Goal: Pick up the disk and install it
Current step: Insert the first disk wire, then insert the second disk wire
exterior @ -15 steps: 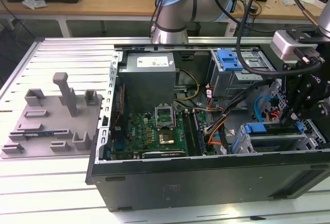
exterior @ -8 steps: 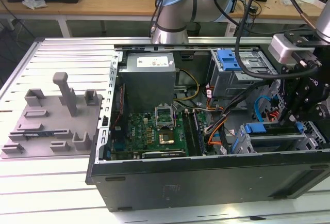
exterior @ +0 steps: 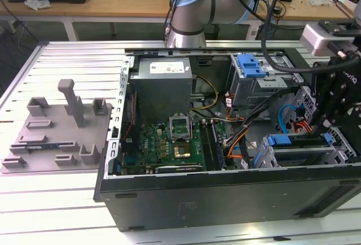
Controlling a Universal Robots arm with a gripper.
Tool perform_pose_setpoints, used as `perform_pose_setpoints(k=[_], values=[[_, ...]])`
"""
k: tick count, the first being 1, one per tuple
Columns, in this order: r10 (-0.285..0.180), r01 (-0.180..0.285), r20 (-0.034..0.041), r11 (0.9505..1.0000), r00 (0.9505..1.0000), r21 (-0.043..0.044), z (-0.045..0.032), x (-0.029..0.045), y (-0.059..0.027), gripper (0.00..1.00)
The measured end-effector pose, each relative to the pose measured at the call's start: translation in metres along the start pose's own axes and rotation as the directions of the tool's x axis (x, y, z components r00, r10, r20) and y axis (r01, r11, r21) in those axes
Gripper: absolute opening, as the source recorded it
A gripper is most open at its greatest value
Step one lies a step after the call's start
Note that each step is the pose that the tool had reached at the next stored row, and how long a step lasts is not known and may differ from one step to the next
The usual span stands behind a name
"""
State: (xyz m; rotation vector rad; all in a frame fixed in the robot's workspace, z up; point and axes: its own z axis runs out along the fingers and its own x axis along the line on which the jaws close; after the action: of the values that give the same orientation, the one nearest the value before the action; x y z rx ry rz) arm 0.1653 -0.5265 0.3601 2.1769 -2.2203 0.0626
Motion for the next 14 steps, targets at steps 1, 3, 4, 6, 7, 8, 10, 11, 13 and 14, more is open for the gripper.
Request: perform_pose_setpoints(k=[1, 3, 4, 6, 7, 8, 10, 11, 13, 14], values=[[0.000, 0.000, -0.0010, 1.0000, 1.0000, 0.0000, -0.0020, 0.0001, 0.0000, 0.24], [0.000, 0.000, -0.0032, 1.0000, 1.0000, 0.0001, -0.0067, 0.0003, -0.0001, 0.24], [0.000, 0.000, -0.0040, 1.0000, 1.0000, 0.0001, -0.0074, 0.0003, -0.0001, 0.24], [0.000, 0.000, -0.0042, 1.0000, 1.0000, 0.0001, -0.0074, 0.0004, -0.0001, 0.24], [0.000, 0.000, -0.0045, 1.0000, 1.0000, 0.0001, -0.0075, 0.0003, -0.0001, 0.24], [0.000, 0.000, -0.0046, 1.0000, 1.0000, 0.0001, -0.0075, 0.0003, 0.0000, 0.24], [0.000, 0.000, -0.0047, 1.0000, 1.0000, 0.0001, -0.0076, 0.0003, -0.0001, 0.24], [0.000, 0.000, -0.0047, 1.0000, 1.0000, 0.0001, -0.0075, 0.0002, 0.0000, 0.24], [0.000, 0.000, -0.0047, 1.0000, 1.0000, 0.0001, -0.0075, 0.0002, -0.0001, 0.24], [0.000, 0.000, -0.0047, 1.0000, 1.0000, 0.0001, -0.0075, 0.0002, 0.0000, 0.24]])
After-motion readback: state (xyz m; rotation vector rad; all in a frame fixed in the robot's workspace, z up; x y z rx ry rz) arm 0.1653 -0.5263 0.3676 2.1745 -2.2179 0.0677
